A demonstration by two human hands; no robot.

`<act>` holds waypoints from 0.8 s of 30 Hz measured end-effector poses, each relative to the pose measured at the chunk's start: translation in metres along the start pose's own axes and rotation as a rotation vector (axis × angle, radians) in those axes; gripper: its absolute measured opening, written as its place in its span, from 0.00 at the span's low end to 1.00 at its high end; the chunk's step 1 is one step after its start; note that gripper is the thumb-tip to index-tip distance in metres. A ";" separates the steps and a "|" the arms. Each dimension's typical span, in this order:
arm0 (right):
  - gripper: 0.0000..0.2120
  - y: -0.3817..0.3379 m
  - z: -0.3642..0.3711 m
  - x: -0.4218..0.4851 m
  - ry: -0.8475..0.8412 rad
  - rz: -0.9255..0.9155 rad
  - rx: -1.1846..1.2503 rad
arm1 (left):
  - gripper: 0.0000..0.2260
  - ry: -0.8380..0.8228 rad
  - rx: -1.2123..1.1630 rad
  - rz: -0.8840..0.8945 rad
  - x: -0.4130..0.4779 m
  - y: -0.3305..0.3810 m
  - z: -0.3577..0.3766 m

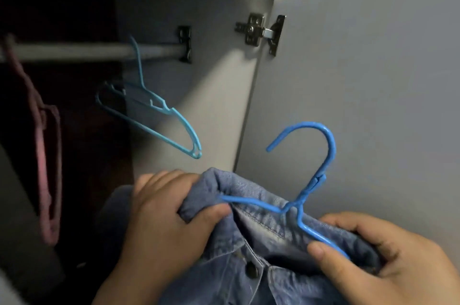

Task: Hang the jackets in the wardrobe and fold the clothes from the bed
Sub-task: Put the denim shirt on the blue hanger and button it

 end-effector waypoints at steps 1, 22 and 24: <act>0.46 -0.007 -0.001 -0.010 0.002 -0.041 -0.040 | 0.10 0.027 0.012 0.003 -0.009 -0.001 0.002; 0.09 0.088 -0.011 -0.081 -0.217 -0.468 0.066 | 0.08 0.232 0.112 -0.218 -0.104 0.039 -0.038; 0.13 0.083 -0.007 -0.081 -0.206 -0.437 0.001 | 0.05 0.229 0.107 -0.250 -0.101 0.037 -0.042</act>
Point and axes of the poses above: each hand's wrist, its own x-axis towards the middle knuckle, its own z-axis out of the palm, y = z × x, the point moved 1 cm from there along x, towards the middle knuckle, and after that the axes turned 8 degrees about y, right-handed, at the moved point
